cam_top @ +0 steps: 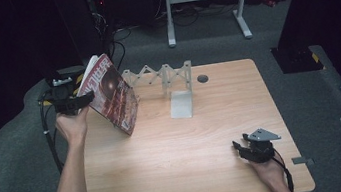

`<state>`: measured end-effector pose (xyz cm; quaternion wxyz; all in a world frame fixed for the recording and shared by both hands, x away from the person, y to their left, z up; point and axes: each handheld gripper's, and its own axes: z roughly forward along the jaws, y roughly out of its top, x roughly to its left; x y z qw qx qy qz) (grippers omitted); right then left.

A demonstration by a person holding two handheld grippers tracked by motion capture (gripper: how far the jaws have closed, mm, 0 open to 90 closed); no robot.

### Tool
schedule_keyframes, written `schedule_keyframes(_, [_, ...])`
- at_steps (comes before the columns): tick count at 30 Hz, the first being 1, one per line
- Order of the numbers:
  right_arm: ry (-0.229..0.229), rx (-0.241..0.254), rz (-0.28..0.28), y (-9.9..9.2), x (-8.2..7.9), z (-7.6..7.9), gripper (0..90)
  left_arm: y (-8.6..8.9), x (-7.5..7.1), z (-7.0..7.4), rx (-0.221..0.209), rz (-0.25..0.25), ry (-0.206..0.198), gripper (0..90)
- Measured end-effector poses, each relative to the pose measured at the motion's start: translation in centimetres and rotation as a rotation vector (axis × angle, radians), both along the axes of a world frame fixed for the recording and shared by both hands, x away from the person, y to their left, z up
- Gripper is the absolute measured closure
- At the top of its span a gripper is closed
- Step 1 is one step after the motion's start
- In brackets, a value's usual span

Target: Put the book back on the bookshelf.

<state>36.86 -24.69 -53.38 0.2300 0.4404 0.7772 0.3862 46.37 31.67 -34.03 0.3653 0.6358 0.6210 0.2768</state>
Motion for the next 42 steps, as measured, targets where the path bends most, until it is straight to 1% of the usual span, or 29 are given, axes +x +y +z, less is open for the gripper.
schedule_keyframes(3, [-0.002,-0.002,0.002,0.0,0.0,0.0,46.3,0.2,-0.2,0.2,-0.003,-0.006,-0.004,45.4])
schedule_keyframes(7, [0.0,-0.001,0.0,0.0,0.0,0.0,46.3,0.0,-0.6,0.5,-0.001,-0.026,-0.028,41.8])
schedule_keyframes(8, [-0.001,-0.001,0.001,0.0,0.0,0.0,46.3,0.0,-0.6,0.5,-0.001,-0.026,-0.028,40.9])
schedule_keyframes(9, [-0.002,-0.002,0.002,0.0,0.0,0.0,46.3,0.0,-0.8,0.6,-0.006,-0.028,-0.043,39.9])
schedule_keyframes(10, [-0.002,-0.002,0.002,0.0,0.0,0.0,46.3,0.0,-0.8,0.6,-0.006,-0.028,-0.043,39.1])
schedule_keyframes(14, [-0.003,-0.002,0.003,0.0,0.0,0.0,46.2,0.1,-0.9,0.9,-0.026,-0.039,-0.047,38.4])
schedule_keyframes(16, [-0.003,-0.002,0.003,0.0,0.0,0.0,46.2,0.1,-0.9,1.0,-0.025,-0.042,-0.051,38.0])
schedule_keyframes(18, [0.0,-0.001,0.002,0.0,0.0,0.0,46.1,0.1,-1.3,1.3,-0.023,-0.044,-0.065,37.7])
schedule_keyframes(20, [-0.001,-0.001,0.002,0.0,0.0,0.0,46.1,0.1,-1.4,1.4,-0.029,-0.042,-0.069,37.1])
schedule_keyframes(23, [0.0,-0.001,0.002,0.0,0.0,0.0,46.0,0.1,-1.9,1.8,-0.032,-0.049,-0.091,36.3])
schedule_keyframes(27, [-0.001,-0.001,0.002,0.0,0.0,0.0,46.0,0.1,-2.3,2.0,-0.032,-0.054,-0.099,35.6])
schedule_keyframes(32, [-0.001,-0.001,0.003,0.0,0.0,0.0,45.9,0.1,-2.9,2.3,-0.02,-0.07,-0.105,35.1])
schedule_keyframes(33, [0.0,0.0,0.003,0.0,0.0,0.0,45.9,0.1,-3.1,2.5,-0.028,-0.072,-0.114,35.0])
schedule_keyframes(38, [-0.001,0.0,0.002,0.0,0.0,0.0,45.9,0.1,-3.6,2.7,-0.026,-0.078,-0.122,34.7])
schedule_keyframes(42, [-0.001,-0.001,0.002,0.0,0.0,0.0,45.9,0.0,-4.4,3.0,-0.032,-0.086,-0.137,34.5])
